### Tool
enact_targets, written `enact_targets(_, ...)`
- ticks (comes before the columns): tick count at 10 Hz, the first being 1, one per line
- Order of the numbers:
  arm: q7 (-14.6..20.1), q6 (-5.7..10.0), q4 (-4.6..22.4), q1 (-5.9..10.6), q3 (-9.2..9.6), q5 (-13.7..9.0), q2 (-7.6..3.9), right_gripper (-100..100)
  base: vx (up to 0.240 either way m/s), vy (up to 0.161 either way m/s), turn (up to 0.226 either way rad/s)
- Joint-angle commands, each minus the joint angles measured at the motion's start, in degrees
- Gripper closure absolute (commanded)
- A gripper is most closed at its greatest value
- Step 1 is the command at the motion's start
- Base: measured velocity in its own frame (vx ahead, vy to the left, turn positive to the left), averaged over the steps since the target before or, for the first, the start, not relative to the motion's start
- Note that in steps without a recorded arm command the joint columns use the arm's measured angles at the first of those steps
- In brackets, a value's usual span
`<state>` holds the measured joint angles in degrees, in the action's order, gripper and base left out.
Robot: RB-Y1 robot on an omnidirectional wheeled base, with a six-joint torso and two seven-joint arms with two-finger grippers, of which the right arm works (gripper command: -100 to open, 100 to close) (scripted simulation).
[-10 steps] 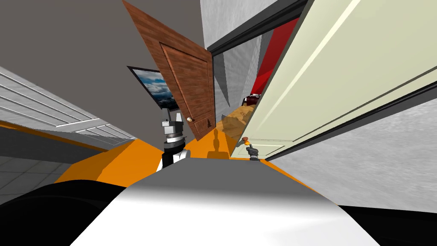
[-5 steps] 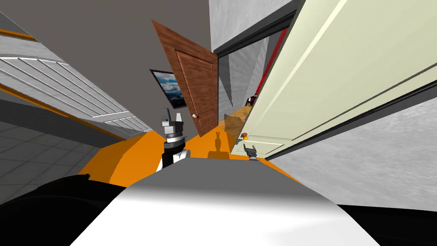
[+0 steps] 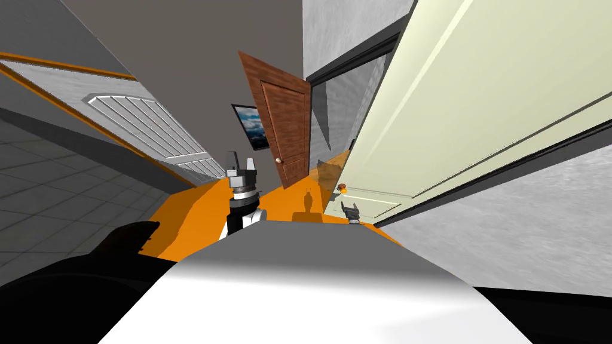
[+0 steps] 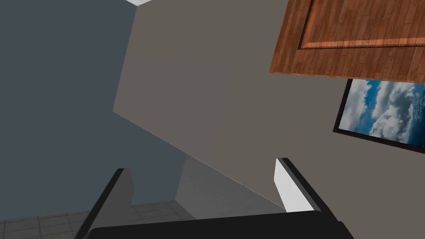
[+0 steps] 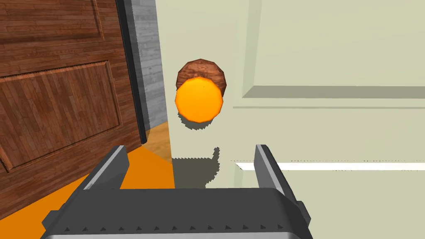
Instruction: Pull the door open
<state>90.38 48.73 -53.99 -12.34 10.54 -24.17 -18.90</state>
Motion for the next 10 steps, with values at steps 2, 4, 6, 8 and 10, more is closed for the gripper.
enact_targets(2, -1.9, 0.03, 3.6, 2.97, -3.40, -2.6, 0.73, -100, -0.007, -0.074, 0.354)
enact_targets(4, -2.8, 0.13, 5.5, 4.46, -5.02, -3.8, 1.12, -100, -0.009, -0.070, 0.233)
enact_targets(6, -4.1, 0.30, 8.5, 6.80, -7.56, -5.8, 1.74, -100, -0.015, -0.052, 0.261)
enact_targets(8, -5.4, 0.46, 11.3, 9.03, -9.98, -7.6, 2.32, -100, -0.031, -0.062, 0.332)
enact_targets(10, -6.5, 0.59, 13.7, 10.93, -12.04, -9.2, 2.82, -100, -0.029, -0.058, 0.276)
